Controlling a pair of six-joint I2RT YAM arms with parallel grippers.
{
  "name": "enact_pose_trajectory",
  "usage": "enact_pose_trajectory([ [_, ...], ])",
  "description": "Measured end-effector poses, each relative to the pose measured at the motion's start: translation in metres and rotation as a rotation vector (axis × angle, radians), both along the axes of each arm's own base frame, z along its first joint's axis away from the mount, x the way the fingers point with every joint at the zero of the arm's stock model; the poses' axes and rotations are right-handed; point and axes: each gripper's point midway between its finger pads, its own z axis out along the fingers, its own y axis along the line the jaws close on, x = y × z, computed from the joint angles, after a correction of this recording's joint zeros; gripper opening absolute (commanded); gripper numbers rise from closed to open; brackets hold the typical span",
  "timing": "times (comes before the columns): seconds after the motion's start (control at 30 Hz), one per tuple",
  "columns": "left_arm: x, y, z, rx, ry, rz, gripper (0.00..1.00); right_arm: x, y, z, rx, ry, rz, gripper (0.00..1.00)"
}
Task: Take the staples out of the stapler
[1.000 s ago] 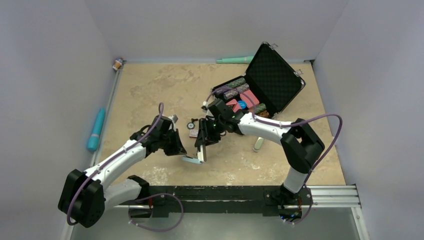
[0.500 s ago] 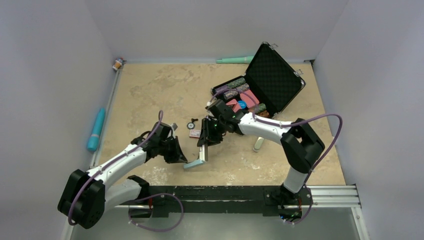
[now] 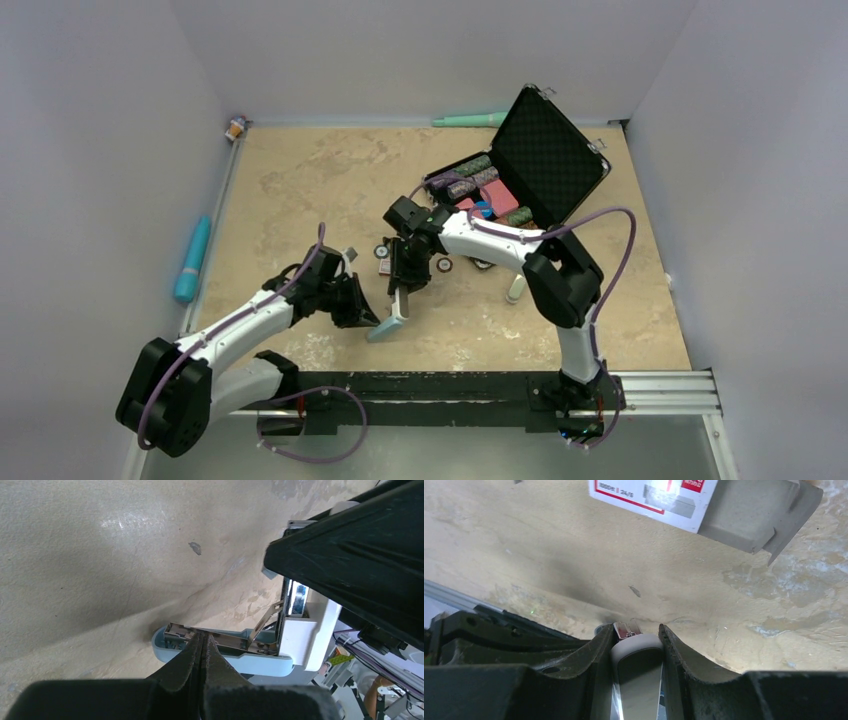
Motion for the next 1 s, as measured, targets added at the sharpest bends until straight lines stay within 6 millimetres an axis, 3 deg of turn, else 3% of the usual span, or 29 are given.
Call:
enact_pose_trajectory([
  [0.13,-0.001,-0.002,0.001,-0.011,0.006,-0.006,0.0,-0.003,-0.001,-0.008,-0.052,0.03,-0.01,0.0],
  [0.63,-0.004,-0.003,-0.008,-0.008,0.051,-0.001,0.0,0.002,-0.007,-0.001,-0.088,-0.002,-0.003,0.0],
  [0.83,-0.002,-0.004,-0.005,-0.018,0.038,-0.004,0.0,0.006,-0.011,0.023,-0.047,-0.053,0.023,0.0],
  [0.87,-0.001,-0.005,-0.003,-0.024,0.029,-0.006,0.04,0.007,-0.012,0.027,-0.04,-0.063,0.029,0.0],
  [0.93,0.003,-0.008,0.006,-0.042,-0.008,-0.013,0.26,0.009,-0.014,0.034,-0.017,-0.082,0.039,0.01],
  [1.0,0.01,-0.012,0.02,-0.07,-0.064,-0.032,0.4,0.004,-0.016,0.034,0.012,-0.074,0.041,0.22],
])
